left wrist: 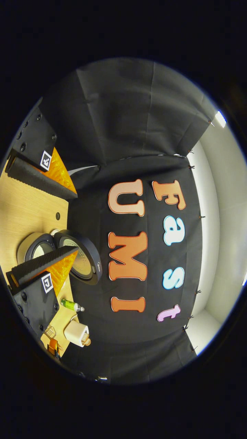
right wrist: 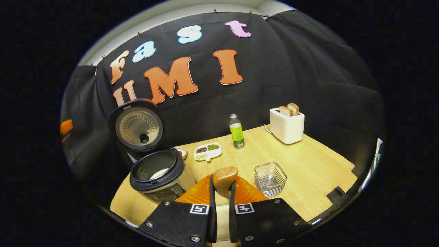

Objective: Close the left gripper, press the button to open the rice cooker; take a wooden spoon from the chopstick holder with the right hand, scoop a spoonful of rice and pour it into the rice cooker, then put the wooden spoon back into the chopstick holder.

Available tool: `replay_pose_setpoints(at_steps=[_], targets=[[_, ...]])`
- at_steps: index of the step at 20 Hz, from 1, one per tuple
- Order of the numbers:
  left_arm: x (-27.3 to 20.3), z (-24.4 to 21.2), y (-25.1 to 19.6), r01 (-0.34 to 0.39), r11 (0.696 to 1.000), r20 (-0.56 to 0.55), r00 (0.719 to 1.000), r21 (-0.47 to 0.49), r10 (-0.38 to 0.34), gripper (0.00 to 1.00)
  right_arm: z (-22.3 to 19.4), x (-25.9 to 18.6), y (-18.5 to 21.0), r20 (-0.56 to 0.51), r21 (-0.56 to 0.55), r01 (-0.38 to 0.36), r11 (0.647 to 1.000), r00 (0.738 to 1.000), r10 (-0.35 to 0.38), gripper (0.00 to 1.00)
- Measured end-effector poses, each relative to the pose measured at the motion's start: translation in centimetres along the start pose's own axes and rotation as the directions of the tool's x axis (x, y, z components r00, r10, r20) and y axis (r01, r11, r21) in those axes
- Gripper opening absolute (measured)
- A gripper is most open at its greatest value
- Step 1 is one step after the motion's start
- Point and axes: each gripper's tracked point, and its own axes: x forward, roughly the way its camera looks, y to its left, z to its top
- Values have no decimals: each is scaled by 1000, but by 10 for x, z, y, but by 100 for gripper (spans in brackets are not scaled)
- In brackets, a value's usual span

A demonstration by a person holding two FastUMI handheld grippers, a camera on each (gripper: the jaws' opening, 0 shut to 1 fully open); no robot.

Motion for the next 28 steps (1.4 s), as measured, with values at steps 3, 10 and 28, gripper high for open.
replay_pose_setpoints(at_steps=[3, 10, 28], targets=[[-5, -3, 11, -8, 1000, -5, 1000, 6, 8, 89, -18, 9, 7, -22, -54, 10, 999, 1000, -11, 13], [-11, -9, 26, -30, 1000, -14, 999, -1, 30, 88, -36, 20, 14, -23, -7, 37, 999, 999, -37, 13], [1, -14, 8, 8, 1000, -26, 1000, -19, -9, 88, -55, 13, 46, -74, 445, -49, 894, 993, 91, 13]])
